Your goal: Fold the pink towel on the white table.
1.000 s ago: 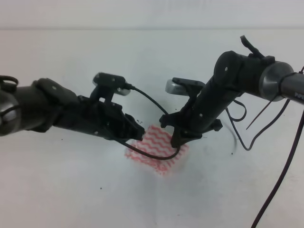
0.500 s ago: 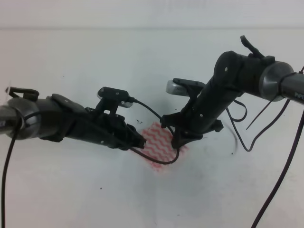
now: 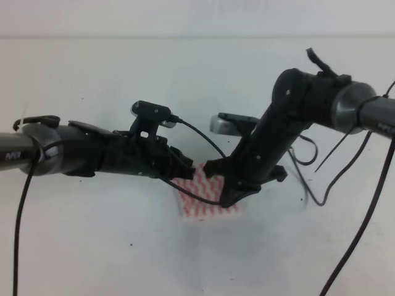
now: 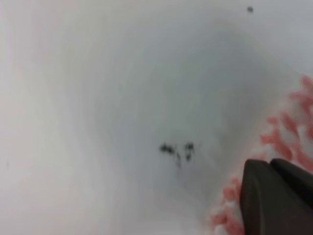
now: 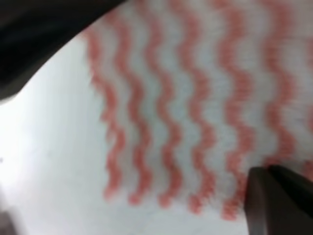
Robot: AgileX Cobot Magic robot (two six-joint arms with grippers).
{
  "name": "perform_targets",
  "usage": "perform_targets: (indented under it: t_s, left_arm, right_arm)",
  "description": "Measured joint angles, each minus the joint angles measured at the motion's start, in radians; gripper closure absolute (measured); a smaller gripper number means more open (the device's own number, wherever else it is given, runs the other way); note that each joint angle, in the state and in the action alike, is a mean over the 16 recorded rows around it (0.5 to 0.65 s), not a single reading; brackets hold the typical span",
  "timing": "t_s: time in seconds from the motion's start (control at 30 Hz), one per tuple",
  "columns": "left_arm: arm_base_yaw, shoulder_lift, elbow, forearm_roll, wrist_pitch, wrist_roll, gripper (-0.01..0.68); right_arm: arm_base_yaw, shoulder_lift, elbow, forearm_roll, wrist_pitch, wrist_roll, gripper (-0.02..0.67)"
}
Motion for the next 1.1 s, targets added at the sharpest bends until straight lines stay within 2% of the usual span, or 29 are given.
perform_targets:
  t_s: [0.27, 0.77, 1.1]
  left_arm:
    - [0.000, -0.029, -0.039, 0.046, 0.045, -0.048, 0.677]
    - [0.000, -0.046, -0.044, 0.408, 0.223, -0.424, 0.678]
    - [0.000, -0.042, -0.044, 0.576, 0.248, -0.569, 0.677]
  right_arm:
    - [0.004, -0.003, -0.016, 0.003, -0.012, -0.002, 0.667]
    - [-0.012, 0.004, -0.077, -0.005, -0.058, -0.001, 0.667]
    - [-0.019, 0.040, -0.078, -0.009, -0.091, 0.007, 0.667]
